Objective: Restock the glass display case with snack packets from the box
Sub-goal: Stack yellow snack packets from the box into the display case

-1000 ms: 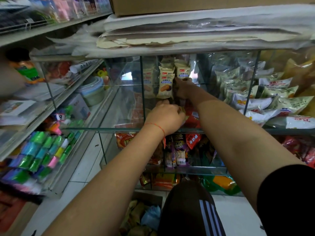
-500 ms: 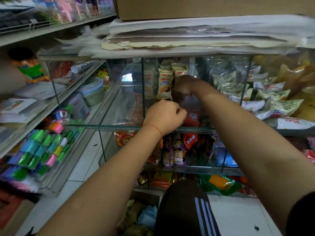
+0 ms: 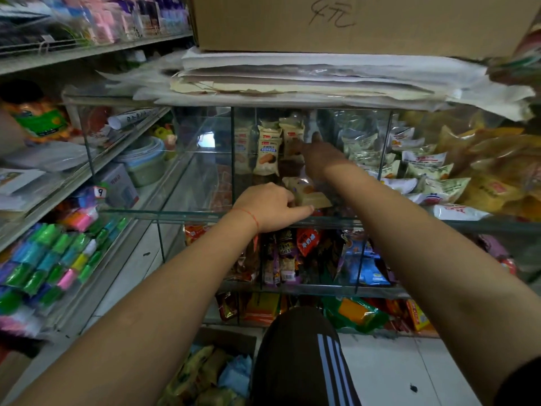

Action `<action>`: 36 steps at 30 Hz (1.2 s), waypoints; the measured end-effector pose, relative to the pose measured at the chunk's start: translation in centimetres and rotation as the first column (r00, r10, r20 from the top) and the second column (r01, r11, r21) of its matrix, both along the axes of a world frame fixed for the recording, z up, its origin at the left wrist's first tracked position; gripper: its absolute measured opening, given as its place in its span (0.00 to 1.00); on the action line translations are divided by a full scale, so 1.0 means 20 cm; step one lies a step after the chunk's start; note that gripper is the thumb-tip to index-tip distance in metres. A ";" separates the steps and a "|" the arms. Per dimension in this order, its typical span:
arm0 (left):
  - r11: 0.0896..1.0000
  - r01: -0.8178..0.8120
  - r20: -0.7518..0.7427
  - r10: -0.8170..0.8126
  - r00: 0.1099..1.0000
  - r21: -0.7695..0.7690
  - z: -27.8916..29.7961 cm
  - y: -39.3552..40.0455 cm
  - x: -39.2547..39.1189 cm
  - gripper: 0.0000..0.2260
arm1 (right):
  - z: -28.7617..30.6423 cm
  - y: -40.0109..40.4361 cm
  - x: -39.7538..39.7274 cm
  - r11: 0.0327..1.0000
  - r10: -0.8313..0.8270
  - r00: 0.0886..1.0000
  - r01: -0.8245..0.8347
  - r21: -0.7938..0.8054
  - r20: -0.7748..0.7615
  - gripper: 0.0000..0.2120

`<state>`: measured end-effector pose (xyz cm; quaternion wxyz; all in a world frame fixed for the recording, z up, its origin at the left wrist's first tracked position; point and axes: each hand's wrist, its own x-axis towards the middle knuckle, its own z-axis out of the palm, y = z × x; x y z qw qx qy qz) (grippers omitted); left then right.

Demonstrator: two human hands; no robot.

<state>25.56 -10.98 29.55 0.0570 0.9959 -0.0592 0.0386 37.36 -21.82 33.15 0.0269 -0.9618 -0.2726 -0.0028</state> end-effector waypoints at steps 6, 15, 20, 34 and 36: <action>1.000 -0.009 -0.008 0.009 1.000 -0.017 0.00 -0.01 0.00 0.26 | -0.04 0.02 -0.02 0.991 -0.041 0.987 0.020 -0.131 -0.158 0.26; 0.999 -0.002 -0.003 0.002 1.000 -0.048 -0.01 0.00 0.01 0.26 | 0.00 0.03 -0.04 0.975 -0.085 0.976 0.040 -0.219 -0.199 0.27; 0.998 -0.003 0.011 0.004 1.000 -0.066 -0.01 0.00 0.02 0.26 | -0.03 0.01 -0.03 0.992 -0.057 0.980 0.033 -0.124 -0.190 0.31; 0.999 -0.010 -0.006 0.010 1.000 -0.050 0.00 -0.01 0.01 0.26 | -0.01 0.00 0.03 0.989 -0.040 0.816 -0.050 -0.140 -0.577 0.15; 0.999 -0.009 -0.002 0.009 1.000 -0.044 0.00 -0.01 0.00 0.26 | -0.03 0.01 0.05 0.995 -0.050 0.844 -0.006 -0.103 -0.534 0.13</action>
